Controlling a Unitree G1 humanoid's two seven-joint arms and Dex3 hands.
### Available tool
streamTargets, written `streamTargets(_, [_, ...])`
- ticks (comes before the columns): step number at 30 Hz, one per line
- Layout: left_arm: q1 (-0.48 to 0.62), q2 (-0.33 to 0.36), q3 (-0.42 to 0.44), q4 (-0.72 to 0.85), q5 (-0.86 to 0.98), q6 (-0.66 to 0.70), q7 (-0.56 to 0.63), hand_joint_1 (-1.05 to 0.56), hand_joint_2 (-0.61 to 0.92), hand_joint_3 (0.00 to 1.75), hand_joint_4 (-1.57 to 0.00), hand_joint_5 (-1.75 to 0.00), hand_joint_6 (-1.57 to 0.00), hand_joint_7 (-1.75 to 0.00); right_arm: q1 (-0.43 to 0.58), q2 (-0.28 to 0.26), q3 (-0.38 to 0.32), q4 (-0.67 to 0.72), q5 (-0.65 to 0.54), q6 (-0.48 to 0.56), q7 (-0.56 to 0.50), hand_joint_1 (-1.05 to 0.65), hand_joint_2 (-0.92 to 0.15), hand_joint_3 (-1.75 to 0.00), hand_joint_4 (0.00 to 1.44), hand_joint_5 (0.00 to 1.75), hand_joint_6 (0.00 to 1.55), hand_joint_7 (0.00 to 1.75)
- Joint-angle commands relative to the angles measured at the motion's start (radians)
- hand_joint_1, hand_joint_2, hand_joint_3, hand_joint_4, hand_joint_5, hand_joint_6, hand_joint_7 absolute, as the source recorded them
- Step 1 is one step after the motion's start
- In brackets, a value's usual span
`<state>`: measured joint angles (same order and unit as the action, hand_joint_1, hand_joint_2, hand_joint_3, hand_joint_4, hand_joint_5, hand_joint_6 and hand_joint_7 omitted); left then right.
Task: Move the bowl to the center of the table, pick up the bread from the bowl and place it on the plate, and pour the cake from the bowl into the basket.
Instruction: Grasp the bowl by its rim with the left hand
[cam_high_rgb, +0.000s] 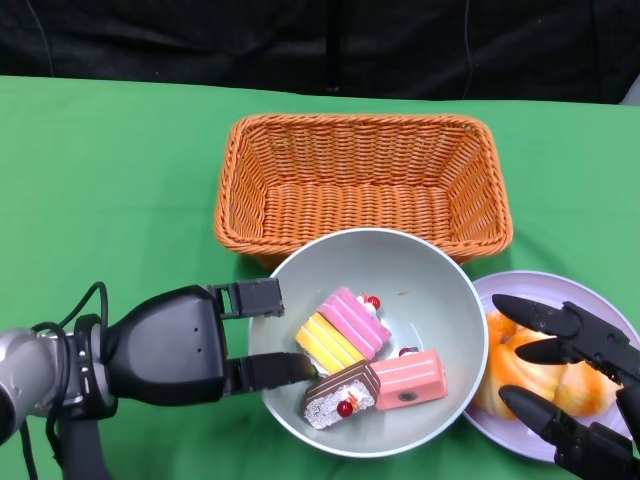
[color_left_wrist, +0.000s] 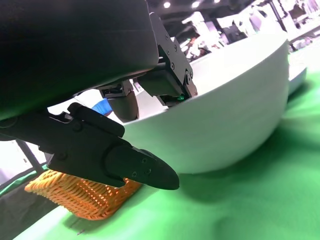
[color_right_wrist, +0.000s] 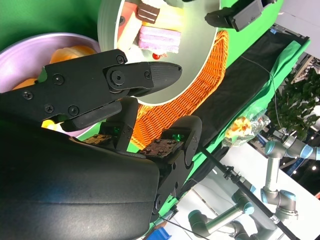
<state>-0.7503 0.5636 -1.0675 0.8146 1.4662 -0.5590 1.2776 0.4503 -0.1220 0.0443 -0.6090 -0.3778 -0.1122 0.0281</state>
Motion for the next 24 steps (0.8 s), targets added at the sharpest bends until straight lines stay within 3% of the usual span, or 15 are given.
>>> streamTargets(1, [0.010, -0.002, 0.004, 0.017, -0.024, -0.011, -0.013, -0.36, 0.84, 0.00, -0.33, -1.21, -0.64, -0.41, 0.001, -0.002, -0.006, -0.015, 0.007, 0.005, 0.000, -0.40, -0.92, -0.29, 0.51, 0.86, 0.50, 0.39])
streamTargets(20, [-0.010, -0.111, -0.035, 0.160, -0.073, -0.050, -0.081, -0.40, 0.83, 0.00, -0.43, -1.13, -0.77, -0.29, 0.006, 0.006, -0.001, -0.018, 0.006, 0.009, -0.004, -0.40, -0.92, -0.28, 0.51, 0.86, 0.48, 0.41])
streamTargets(24, [-0.018, -0.125, -0.056, 0.187, -0.067, -0.077, -0.061, -0.37, 0.81, 0.00, -0.57, -1.24, -0.94, -0.32, 0.005, 0.007, -0.001, -0.017, 0.008, 0.009, -0.004, -0.40, -0.92, -0.28, 0.51, 0.86, 0.48, 0.42])
